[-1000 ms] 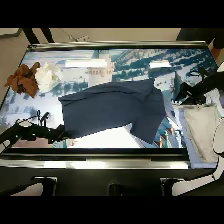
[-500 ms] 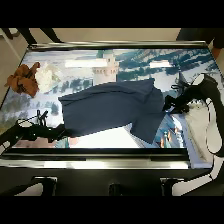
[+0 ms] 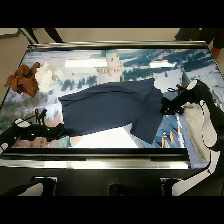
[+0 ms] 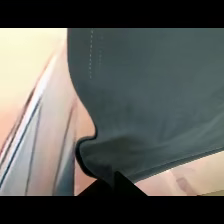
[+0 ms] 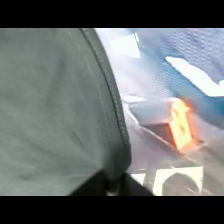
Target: Fold the shirts.
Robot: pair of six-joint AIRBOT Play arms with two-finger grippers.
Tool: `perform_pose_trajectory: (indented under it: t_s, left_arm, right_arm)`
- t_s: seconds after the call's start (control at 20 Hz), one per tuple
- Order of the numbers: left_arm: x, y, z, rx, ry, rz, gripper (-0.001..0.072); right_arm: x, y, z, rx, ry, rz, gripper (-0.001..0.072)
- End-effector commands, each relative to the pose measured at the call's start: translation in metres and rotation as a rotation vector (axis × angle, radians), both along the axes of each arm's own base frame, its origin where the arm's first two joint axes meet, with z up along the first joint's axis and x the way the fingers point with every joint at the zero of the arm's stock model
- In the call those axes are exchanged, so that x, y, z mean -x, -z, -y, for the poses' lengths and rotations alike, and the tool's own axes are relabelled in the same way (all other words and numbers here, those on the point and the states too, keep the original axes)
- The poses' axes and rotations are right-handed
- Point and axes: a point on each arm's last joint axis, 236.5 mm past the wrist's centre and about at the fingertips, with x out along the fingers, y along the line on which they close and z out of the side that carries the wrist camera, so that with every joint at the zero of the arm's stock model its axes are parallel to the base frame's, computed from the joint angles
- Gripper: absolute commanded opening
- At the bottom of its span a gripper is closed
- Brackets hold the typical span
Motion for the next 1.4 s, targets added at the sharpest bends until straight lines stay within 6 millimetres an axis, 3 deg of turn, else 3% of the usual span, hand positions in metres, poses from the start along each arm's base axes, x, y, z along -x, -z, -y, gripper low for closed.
perform_pose_trajectory:
  t_s: [0.0, 0.1, 0.15, 0.2, 0.25, 0.3, 0.35, 0.4, 0.45, 0.5, 0.55, 0.6, 0.65, 0.7, 0.8, 0.9, 1.0, 1.1, 1.2, 1.3, 1.35]
  left_arm:
    - [-0.011, -0.011, -0.004, -0.010, 0.023, 0.052, 0.0025]
    - [-0.040, -0.042, -0.014, -0.033, 0.033, 0.141, 0.0023]
    - [-0.061, -0.070, -0.022, -0.069, 0.042, 0.227, 0.0021]
    - [-0.085, -0.111, -0.035, -0.136, 0.045, 0.342, 0.0021]
    - [-0.107, -0.161, -0.047, -0.206, 0.040, 0.467, 0.0021]
    - [-0.126, -0.229, -0.059, -0.281, 0.028, 0.627, 0.0021]
    - [-0.135, -0.310, -0.065, -0.342, 0.005, 0.809, 0.0022]
    - [-0.133, -0.391, -0.066, -0.382, -0.029, 0.992, 0.0022]
    - [-0.117, -0.470, -0.064, -0.419, -0.064, 1.174, 0.0023]
    - [-0.088, -0.546, -0.060, -0.458, -0.096, 1.360, 0.0023]
    - [-0.056, -0.600, -0.054, -0.480, -0.121, 1.499, 0.0023]
    - [-0.024, -0.639, -0.046, -0.485, -0.141, 1.600, 0.0023]
    - [0.001, -0.660, -0.040, -0.483, -0.153, 1.660, 0.0023]
    - [0.023, -0.671, -0.035, -0.490, -0.155, 1.699, 0.0023]
    - [0.049, -0.675, -0.029, -0.496, -0.154, 1.728, 0.0023]
    - [0.068, -0.680, -0.025, -0.507, -0.159, 1.757, 0.0023]
    - [0.078, -0.686, -0.027, -0.531, -0.174, 1.780, 0.0022]
    - [0.074, -0.683, -0.032, -0.542, -0.189, 1.758, 0.0022]
    - [0.056, -0.665, -0.040, -0.572, -0.177, 1.687, 0.0022]
    - [0.014, -0.619, -0.050, -0.563, -0.141, 1.522, 0.0022]
    - [-0.013, -0.582, -0.054, -0.546, -0.106, 1.406, 0.0023]
  right_arm:
    - [-0.006, 0.002, -0.007, -0.030, 0.036, 0.010, 0.0043]
    - [-0.016, -0.024, -0.005, -0.017, -0.010, 0.082, 0.0041]
    - [-0.026, -0.050, -0.003, 0.000, -0.027, 0.154, 0.0040]
    - [-0.041, -0.089, 0.001, 0.029, -0.044, 0.268, 0.0040]
    - [-0.057, -0.143, 0.007, 0.076, -0.062, 0.420, 0.0040]
    - [-0.070, -0.205, 0.013, 0.137, -0.072, 0.594, 0.0040]
    - [-0.076, -0.285, 0.018, 0.210, -0.060, 0.803, 0.0041]
    - [-0.069, -0.368, 0.021, 0.273, -0.028, 1.014, 0.0041]
    - [-0.043, -0.456, 0.020, 0.327, 0.006, 1.232, 0.0041]
    - [-0.006, -0.527, 0.015, 0.369, 0.040, 1.419, 0.0041]
    - [0.041, -0.588, 0.010, 0.415, 0.070, 1.586, 0.0041]
    - [0.084, -0.626, 0.004, 0.459, 0.072, 1.697, 0.0041]
    - [0.121, -0.652, -0.003, 0.494, 0.071, 1.777, 0.0041]
    - [0.157, -0.670, -0.009, 0.520, 0.074, 1.834, 0.0041]
    - [0.203, -0.686, -0.015, 0.562, 0.080, 1.886, 0.0041]
    - [0.234, -0.694, -0.015, 0.581, 0.116, 1.914, 0.0041]
    - [0.250, -0.696, -0.012, 0.601, 0.143, 1.919, 0.0041]
    - [0.248, -0.691, -0.010, 0.589, 0.155, 1.892, 0.0041]
    - [0.228, -0.667, -0.006, 0.579, 0.134, 1.788, 0.0041]
    - [0.184, -0.612, 0.003, 0.555, 0.085, 1.557, 0.0041]
    - [0.159, -0.575, 0.007, 0.528, 0.053, 1.414, 0.0041]
